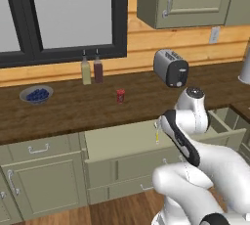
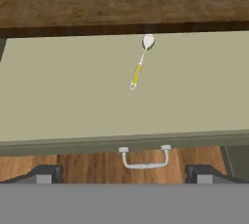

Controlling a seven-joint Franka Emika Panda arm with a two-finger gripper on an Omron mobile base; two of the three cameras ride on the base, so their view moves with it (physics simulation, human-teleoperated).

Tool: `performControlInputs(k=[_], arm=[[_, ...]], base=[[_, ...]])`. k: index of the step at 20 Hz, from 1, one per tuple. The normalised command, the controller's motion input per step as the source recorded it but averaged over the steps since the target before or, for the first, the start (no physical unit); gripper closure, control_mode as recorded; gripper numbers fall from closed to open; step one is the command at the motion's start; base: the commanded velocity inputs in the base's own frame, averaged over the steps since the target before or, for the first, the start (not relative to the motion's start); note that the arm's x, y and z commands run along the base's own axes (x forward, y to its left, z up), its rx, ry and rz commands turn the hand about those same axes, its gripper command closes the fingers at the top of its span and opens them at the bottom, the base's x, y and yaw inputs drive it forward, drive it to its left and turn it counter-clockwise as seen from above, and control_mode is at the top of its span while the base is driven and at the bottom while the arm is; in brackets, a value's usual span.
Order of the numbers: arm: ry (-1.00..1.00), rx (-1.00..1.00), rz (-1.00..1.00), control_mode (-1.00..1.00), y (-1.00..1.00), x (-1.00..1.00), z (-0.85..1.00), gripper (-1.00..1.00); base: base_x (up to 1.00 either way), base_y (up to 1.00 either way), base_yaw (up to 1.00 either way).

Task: Pick the dish brush from the drawer and place it on the counter.

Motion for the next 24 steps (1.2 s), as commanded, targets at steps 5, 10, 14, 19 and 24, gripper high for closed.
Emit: performControlInputs(k=[5, 10, 14, 19, 24], arm=[[0.11, 0.0, 0.0, -1.0, -0.05, 0.38, -0.64, -1.0], [0.13, 0.0, 0.0, -1.0, 0.0, 0.47, -0.54, -1.0], [0.15, 0.0, 0.0, -1.0, 0.0, 0.46, -0.36, -1.0], [0.14, 0.0, 0.0, -1.0, 0.0, 0.25, -0.54, -1.0], [0.1, 0.0, 0.01, -1.0, -0.07, -0.68, -0.7, -1.0]], base=[[0.0, 0.0, 0.0], [0.0, 0.0, 0.0], [0.0, 0.0, 0.0], [0.0, 0.0, 0.0], [0.0, 0.0, 0.0]])
